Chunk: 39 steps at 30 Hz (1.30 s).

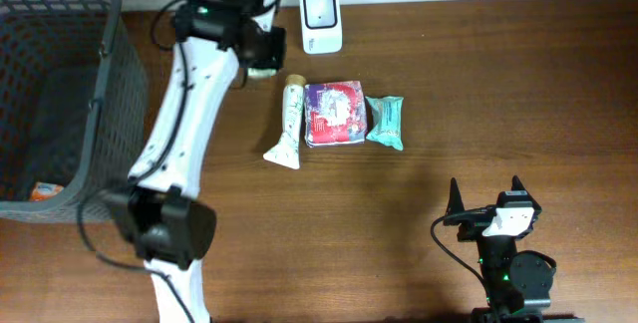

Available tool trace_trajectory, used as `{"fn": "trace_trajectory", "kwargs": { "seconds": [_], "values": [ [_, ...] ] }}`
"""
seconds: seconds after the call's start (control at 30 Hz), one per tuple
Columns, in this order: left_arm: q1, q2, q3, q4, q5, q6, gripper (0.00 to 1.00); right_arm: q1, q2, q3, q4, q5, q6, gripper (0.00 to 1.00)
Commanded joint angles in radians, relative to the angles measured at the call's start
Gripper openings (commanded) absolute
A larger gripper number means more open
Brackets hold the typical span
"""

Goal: Scan the item barcode

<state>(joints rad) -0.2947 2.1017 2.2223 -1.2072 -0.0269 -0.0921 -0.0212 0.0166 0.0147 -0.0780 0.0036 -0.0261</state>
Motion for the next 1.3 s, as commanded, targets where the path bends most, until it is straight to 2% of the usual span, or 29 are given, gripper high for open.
{"fn": "trace_trajectory", "kwargs": {
  "seconds": [0.0, 0.17, 0.23, 0.27, 0.3, 0.33, 0.37, 0.4, 0.47, 0.5, 0.57, 0.67, 0.7, 0.8, 0.87, 0.97, 1.03, 1.1, 1.13, 1.17, 1.27],
  "values": [
    [0.0, 0.111, -0.002, -0.026, -0.097, 0.019, 0.0, -0.005, -0.005, -0.009, -0.003, 0.008, 0.004, 0.99],
    [0.0, 0.296, -0.002, -0.103, -0.041, 0.019, 0.0, -0.005, -0.005, -0.009, -0.003, 0.008, 0.004, 0.99],
    [0.002, 0.333, -0.002, -0.093, -0.041, 0.019, 0.14, -0.005, -0.005, -0.009, -0.003, 0.008, 0.004, 0.99],
    [0.003, 0.333, -0.002, -0.093, -0.041, 0.019, 0.27, -0.005, -0.005, -0.009, -0.003, 0.008, 0.004, 0.99],
    [0.003, 0.333, 0.0, -0.093, -0.049, 0.019, 0.47, -0.005, -0.005, -0.009, -0.003, 0.008, 0.004, 0.99],
    [0.003, 0.333, 0.013, -0.105, -0.049, 0.019, 0.59, -0.005, -0.005, -0.009, -0.003, 0.008, 0.004, 0.99],
    [0.006, 0.333, 0.042, -0.125, -0.049, 0.019, 0.82, -0.005, -0.005, -0.009, -0.003, 0.008, 0.004, 0.99],
    [0.014, 0.332, 0.126, -0.176, -0.049, 0.019, 0.98, -0.005, -0.005, -0.009, -0.003, 0.008, 0.004, 0.99],
    [0.043, 0.331, 0.349, -0.288, -0.048, 0.018, 0.97, -0.005, -0.005, -0.009, -0.003, 0.008, 0.004, 0.99],
    [0.073, 0.331, 0.6, -0.378, -0.048, 0.018, 0.98, -0.005, -0.005, -0.009, -0.003, 0.008, 0.004, 0.99],
    [0.119, 0.331, 0.878, -0.448, -0.048, 0.018, 0.99, -0.005, -0.005, -0.009, -0.003, 0.008, 0.004, 0.99],
    [0.275, 0.19, 0.916, -0.456, -0.048, 0.013, 0.99, -0.005, -0.005, -0.009, -0.003, 0.008, 0.004, 0.99],
    [0.312, 0.169, 0.916, -0.463, -0.048, -0.006, 0.99, -0.005, -0.005, -0.009, -0.003, 0.008, 0.004, 0.99],
    [0.532, 0.107, 0.916, -0.481, -0.048, -0.086, 0.99, -0.005, -0.005, -0.009, -0.003, 0.008, 0.004, 0.99],
    [0.672, 0.107, 0.871, -0.481, -0.048, -0.13, 1.0, -0.005, -0.005, -0.009, -0.003, 0.008, 0.004, 0.99],
    [0.786, 0.107, 0.691, -0.481, -0.068, -0.153, 1.0, -0.005, -0.005, -0.009, -0.003, 0.008, 0.004, 0.99],
    [0.81, 0.107, 0.508, -0.467, -0.17, -0.211, 1.0, -0.005, -0.005, -0.009, -0.003, 0.008, 0.004, 0.99],
    [0.811, 0.107, 0.336, -0.388, -0.18, -0.211, 0.99, -0.005, -0.005, -0.009, -0.003, 0.008, 0.004, 0.99],
    [0.811, 0.107, 0.22, -0.32, -0.182, -0.235, 0.96, -0.005, -0.005, -0.009, -0.003, 0.008, 0.004, 0.99],
    [0.813, 0.107, 0.12, -0.281, -0.184, -0.324, 0.95, -0.005, -0.005, -0.009, -0.003, 0.008, 0.004, 0.99],
    [0.822, 0.108, -0.079, -0.153, -0.186, -0.353, 0.96, -0.005, -0.005, -0.009, -0.003, 0.008, 0.004, 0.99]
  ]
}}
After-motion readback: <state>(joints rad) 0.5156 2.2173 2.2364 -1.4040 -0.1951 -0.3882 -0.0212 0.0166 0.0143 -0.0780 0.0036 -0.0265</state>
